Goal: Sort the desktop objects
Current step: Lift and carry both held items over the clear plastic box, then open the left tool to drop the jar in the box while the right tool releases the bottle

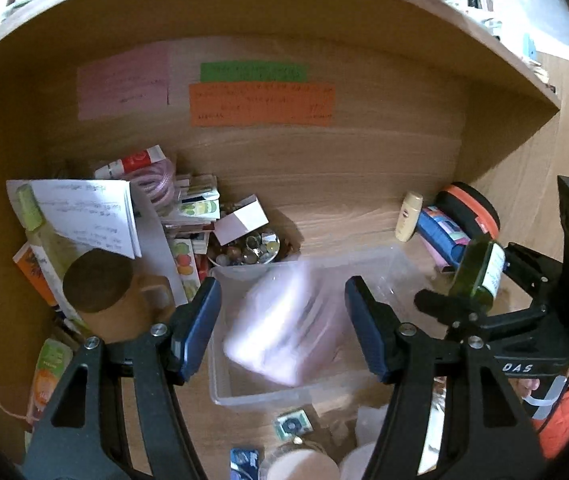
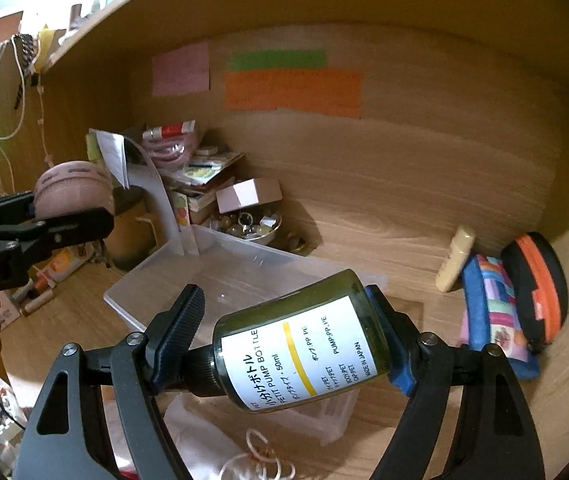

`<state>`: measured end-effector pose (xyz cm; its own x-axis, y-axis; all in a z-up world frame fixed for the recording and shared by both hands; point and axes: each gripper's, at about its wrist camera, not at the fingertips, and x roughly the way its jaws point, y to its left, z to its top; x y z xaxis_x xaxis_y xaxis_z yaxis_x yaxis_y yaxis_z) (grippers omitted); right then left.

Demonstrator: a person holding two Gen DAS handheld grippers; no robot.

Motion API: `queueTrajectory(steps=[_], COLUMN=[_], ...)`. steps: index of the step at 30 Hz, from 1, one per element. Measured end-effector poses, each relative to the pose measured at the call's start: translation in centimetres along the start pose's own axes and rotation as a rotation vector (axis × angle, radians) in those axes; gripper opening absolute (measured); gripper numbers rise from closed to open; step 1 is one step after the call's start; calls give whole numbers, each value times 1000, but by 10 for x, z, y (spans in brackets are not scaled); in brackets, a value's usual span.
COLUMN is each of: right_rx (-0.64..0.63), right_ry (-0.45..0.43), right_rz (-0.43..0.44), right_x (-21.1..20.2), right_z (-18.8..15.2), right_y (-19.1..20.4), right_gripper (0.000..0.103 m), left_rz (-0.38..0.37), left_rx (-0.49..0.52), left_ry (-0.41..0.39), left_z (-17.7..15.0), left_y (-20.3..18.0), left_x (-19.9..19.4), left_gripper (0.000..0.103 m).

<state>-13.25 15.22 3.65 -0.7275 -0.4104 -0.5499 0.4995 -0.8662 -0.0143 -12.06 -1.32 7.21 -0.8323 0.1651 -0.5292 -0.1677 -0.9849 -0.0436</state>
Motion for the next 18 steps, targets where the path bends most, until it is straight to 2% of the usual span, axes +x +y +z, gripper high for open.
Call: queueTrajectory(steps=[4,7,13,18], right_rx=[-22,-42,-81,-179], right_ry=[48,86,161,263], right_rz=[9,12,33,31], right_x=[24,42,69,93], right_z=[2,1,-4,-7], right_y=[-1,1,8,21], right_gripper=[77,77,77,77], left_rz=[-23,-1,-10,-15], left_rx=[18,45,13,13], left_ry=[16,58,119,169], left_z=[3,-1,-10,-16], left_y=[-1,-2,16,24], left_x=[15,38,68,83], left_gripper=[64,64,64,64])
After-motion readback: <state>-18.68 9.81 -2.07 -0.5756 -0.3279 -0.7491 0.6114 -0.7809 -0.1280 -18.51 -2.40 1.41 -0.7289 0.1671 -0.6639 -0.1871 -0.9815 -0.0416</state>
